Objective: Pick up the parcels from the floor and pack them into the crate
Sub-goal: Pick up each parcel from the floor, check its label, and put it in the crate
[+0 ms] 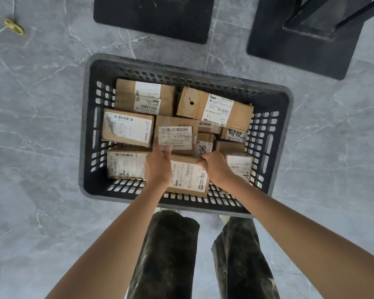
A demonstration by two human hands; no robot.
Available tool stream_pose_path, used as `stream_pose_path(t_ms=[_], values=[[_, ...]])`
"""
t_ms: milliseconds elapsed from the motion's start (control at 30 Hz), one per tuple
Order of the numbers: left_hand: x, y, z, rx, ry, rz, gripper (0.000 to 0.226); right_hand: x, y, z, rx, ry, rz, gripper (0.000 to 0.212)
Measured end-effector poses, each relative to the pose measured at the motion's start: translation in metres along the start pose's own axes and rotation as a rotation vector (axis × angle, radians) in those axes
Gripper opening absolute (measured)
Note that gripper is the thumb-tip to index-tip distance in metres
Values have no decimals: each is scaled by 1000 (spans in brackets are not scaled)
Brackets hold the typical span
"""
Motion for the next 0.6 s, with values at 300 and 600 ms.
stream_pose_path(t_ms=[300,600], values=[[26,13,56,135,445,-690,89,-21,25,17,-233,448,-312,54],[24,5,30,106,516,-956,92,-21,45,25,-109,319,-261,27]])
Point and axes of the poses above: each hand's wrist, its own z-axis away from the middle knuckle, its own y-axis out of the palm, x = y × z, the point moved 3 cm from there along -z, towards the middle knuckle, and after that the axes turned 11 degrees about -x, right-handed, at the moved point
